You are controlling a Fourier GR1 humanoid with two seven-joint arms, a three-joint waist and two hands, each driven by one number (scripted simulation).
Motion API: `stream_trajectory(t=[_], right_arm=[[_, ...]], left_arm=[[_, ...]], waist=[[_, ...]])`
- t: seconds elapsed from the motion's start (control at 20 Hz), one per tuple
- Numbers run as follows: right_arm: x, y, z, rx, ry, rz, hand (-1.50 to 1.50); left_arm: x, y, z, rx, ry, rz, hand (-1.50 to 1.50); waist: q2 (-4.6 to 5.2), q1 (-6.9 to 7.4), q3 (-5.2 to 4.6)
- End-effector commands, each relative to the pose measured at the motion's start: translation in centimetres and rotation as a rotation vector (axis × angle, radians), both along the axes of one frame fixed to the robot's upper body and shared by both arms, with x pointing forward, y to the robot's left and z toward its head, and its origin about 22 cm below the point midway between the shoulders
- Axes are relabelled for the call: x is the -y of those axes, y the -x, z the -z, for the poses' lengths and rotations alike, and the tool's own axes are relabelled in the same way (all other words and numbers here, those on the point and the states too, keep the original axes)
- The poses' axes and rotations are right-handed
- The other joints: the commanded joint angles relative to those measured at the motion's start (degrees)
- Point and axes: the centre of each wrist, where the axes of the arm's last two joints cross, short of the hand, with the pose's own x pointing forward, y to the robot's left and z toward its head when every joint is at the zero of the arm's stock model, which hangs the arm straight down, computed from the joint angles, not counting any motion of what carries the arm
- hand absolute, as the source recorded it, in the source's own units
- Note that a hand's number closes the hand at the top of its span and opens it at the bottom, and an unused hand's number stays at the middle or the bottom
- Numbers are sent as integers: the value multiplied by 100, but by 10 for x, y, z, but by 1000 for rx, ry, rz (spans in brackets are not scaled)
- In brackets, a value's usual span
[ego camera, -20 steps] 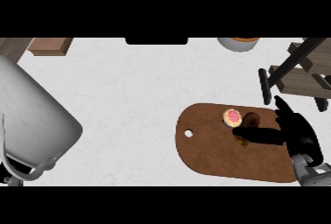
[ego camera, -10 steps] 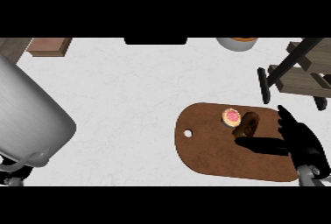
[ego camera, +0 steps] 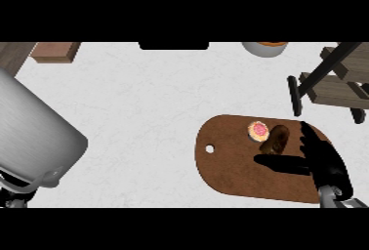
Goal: Pick the cupcake from the cutting board and place it in the tiered basket
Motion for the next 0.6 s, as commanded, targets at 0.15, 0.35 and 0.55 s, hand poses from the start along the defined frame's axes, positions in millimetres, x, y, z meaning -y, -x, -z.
stream_trajectory(t=[0.15,0.35,0.55], right_arm=[[-10,-18,1,-21,-3,8,-150],[-24,-9,16,-7,-1,6,-150],[-34,-22,29,5,18,1,-150]], left_arm=[[-17,5,-1,-24,27,-7,0],[1,4,-3,-15,3,-6,0],[-7,17,0,-14,-1,-4,0]], waist=[[12,6,-14],[9,4,-13],[10,17,-12]])
